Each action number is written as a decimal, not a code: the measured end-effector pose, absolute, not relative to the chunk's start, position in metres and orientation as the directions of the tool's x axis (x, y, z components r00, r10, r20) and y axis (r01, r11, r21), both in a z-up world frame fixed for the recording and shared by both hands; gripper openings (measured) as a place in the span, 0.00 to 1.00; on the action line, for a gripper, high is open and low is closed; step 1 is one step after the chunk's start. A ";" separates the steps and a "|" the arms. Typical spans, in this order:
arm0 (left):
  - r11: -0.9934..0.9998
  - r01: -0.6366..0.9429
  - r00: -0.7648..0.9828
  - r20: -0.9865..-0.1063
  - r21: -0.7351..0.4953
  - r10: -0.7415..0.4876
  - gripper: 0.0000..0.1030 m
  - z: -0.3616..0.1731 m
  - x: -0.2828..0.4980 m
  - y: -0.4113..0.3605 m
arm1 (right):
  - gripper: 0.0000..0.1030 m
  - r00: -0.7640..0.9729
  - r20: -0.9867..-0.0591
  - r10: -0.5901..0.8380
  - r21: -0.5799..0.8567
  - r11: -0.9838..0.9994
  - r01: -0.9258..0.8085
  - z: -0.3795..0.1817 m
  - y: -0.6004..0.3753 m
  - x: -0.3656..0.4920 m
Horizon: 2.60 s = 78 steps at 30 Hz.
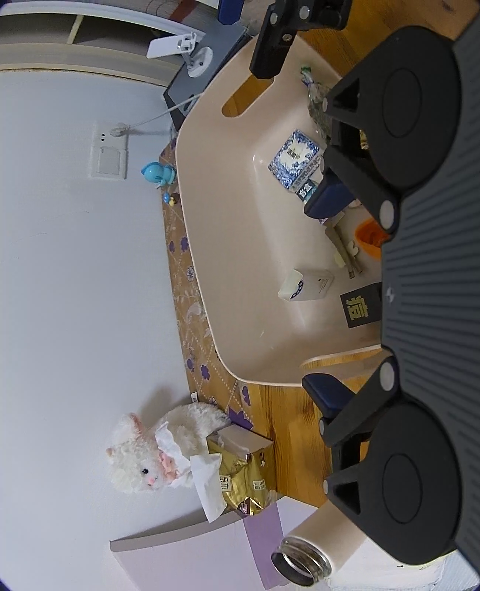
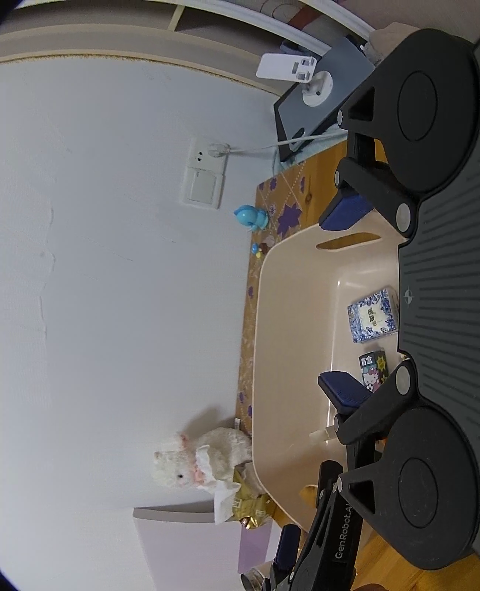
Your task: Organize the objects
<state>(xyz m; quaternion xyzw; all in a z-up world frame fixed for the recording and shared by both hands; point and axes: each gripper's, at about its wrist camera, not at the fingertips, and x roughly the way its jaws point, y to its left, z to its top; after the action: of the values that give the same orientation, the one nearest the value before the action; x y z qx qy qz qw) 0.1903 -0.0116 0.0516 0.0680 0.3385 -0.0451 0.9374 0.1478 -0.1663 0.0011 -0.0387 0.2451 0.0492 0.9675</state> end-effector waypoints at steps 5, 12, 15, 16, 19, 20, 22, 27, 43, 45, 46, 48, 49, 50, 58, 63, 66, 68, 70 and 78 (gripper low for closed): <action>0.989 0.121 0.785 -0.618 0.082 -0.045 0.89 0.059 0.170 -0.011 | 0.83 0.885 -0.457 0.086 -0.047 0.992 -0.120 0.006 -0.165 0.128; 0.992 0.103 0.810 -0.586 0.077 -0.039 0.89 0.065 0.140 -0.009 | 0.83 0.886 -0.453 0.099 -0.034 0.991 -0.128 0.006 -0.165 0.104; 0.993 0.093 0.815 -0.579 0.071 -0.035 0.89 0.065 0.128 -0.009 | 0.84 0.886 -0.452 0.106 -0.023 0.991 -0.130 0.006 -0.166 0.094; 0.994 0.093 0.814 -0.580 0.062 -0.040 0.89 0.065 0.125 -0.008 | 0.84 0.885 -0.452 0.109 -0.016 0.991 -0.130 0.005 -0.167 0.090; 0.995 0.091 0.816 -0.576 0.042 -0.050 0.89 0.064 0.112 -0.007 | 0.85 0.886 -0.449 0.118 0.003 0.991 -0.130 0.002 -0.171 0.081; 0.995 0.091 0.818 -0.573 0.043 -0.050 0.89 0.064 0.109 -0.008 | 0.86 0.886 -0.449 0.118 0.004 0.991 -0.131 0.001 -0.172 0.078; 0.995 0.090 0.822 -0.568 0.047 -0.048 0.89 0.064 0.100 -0.009 | 0.86 0.885 -0.451 0.116 0.000 0.991 -0.130 -0.003 -0.174 0.073; 0.995 0.095 0.809 -0.584 0.009 -0.072 0.90 0.061 0.081 -0.006 | 0.87 0.875 -0.468 0.127 0.017 0.991 -0.135 -0.014 -0.182 0.062; 0.997 0.079 0.837 -0.545 0.014 -0.059 0.91 0.062 0.020 0.004 | 0.88 0.885 -0.441 0.148 0.051 0.989 -0.140 -0.016 -0.196 0.017; 0.997 0.071 0.839 -0.541 0.011 -0.054 0.91 0.061 0.013 0.006 | 0.88 0.884 -0.442 0.149 0.052 0.989 -0.141 -0.016 -0.198 0.013; 0.998 0.067 0.841 -0.538 0.009 -0.052 0.91 0.061 0.010 0.007 | 0.88 0.884 -0.443 0.151 0.050 0.988 -0.143 -0.016 -0.199 0.010; 0.999 0.053 0.844 -0.534 -0.001 -0.045 0.91 0.059 0.004 0.010 | 0.88 0.885 -0.439 0.155 0.047 0.988 -0.150 -0.016 -0.200 0.005; 0.999 0.050 0.844 -0.535 -0.004 -0.044 0.91 0.059 0.001 0.011 | 0.88 0.886 -0.437 0.157 0.048 0.987 -0.151 -0.017 -0.200 0.003; 0.999 0.048 0.844 -0.535 -0.006 -0.044 0.91 0.058 -0.003 0.011 | 0.88 0.886 -0.436 0.159 0.051 0.987 -0.152 -0.017 -0.201 0.000; 0.999 0.039 0.853 -0.521 0.007 -0.030 0.91 0.058 -0.025 0.009 | 0.88 0.886 -0.433 0.167 0.061 0.986 -0.156 -0.018 -0.201 -0.017; 0.999 0.050 0.850 -0.526 0.014 -0.036 0.91 0.058 -0.034 0.006 | 0.88 0.886 -0.430 0.176 0.072 0.984 -0.161 -0.019 -0.201 -0.026; 0.998 0.058 0.846 -0.532 0.015 -0.041 0.94 0.056 -0.038 0.004 | 0.88 0.885 -0.431 0.175 0.070 0.985 -0.160 -0.019 -0.203 -0.031; 0.998 0.066 0.846 -0.531 0.014 -0.049 0.94 0.055 -0.042 0.002 | 0.88 0.885 -0.432 0.171 0.065 0.985 -0.158 -0.019 -0.204 -0.035; 0.997 0.072 0.847 -0.529 0.022 -0.049 0.94 0.054 -0.045 0.000 | 0.88 0.887 -0.430 0.168 0.067 0.986 -0.155 -0.018 -0.205 -0.038; 0.996 0.080 0.846 -0.530 0.029 -0.053 0.94 0.052 -0.051 -0.003 | 0.88 0.891 -0.424 0.162 0.072 0.987 -0.145 -0.015 -0.213 -0.050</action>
<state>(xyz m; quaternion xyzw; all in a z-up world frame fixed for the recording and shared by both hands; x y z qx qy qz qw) -0.0510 -0.0030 0.0524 0.0252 0.2749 -0.0347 0.9605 -0.0504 -0.2128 -0.0151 0.0191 0.2194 0.0791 0.9722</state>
